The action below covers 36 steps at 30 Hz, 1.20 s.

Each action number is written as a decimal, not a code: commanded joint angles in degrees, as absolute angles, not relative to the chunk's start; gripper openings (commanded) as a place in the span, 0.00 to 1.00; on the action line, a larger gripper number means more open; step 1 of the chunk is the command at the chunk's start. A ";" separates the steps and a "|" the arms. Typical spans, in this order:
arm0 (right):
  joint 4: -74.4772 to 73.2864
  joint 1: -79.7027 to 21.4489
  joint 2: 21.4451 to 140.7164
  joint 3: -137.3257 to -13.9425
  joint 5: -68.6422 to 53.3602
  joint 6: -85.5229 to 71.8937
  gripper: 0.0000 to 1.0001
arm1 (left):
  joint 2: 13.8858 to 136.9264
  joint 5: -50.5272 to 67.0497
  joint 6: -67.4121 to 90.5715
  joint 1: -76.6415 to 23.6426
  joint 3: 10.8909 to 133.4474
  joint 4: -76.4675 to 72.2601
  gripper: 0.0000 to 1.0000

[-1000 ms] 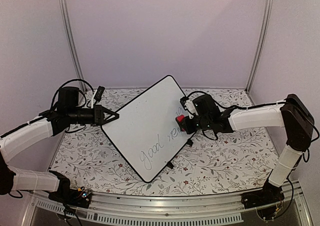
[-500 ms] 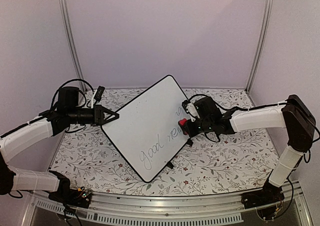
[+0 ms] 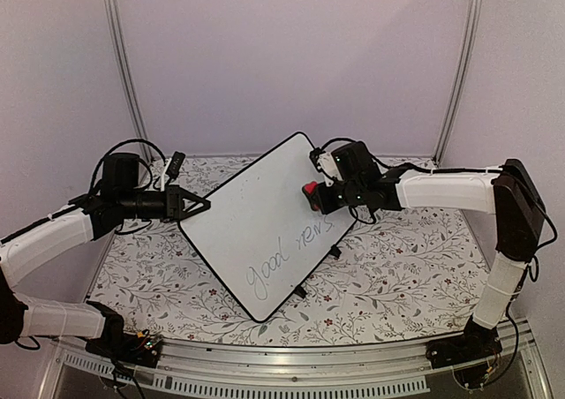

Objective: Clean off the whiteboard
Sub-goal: Erase the whiteboard at the center of the board.

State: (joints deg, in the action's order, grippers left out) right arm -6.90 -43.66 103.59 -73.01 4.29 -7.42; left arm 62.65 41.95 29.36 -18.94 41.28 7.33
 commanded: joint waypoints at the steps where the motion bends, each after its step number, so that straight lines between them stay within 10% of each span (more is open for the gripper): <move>1: -8.54 -43.14 105.38 -73.23 3.87 -6.48 0.00 | 62.28 45.48 26.98 -19.35 40.69 5.90 0.00; 36: -3.34 -43.10 98.38 -55.06 2.86 -9.73 0.00 | 62.40 45.53 27.11 -19.41 40.65 5.87 0.00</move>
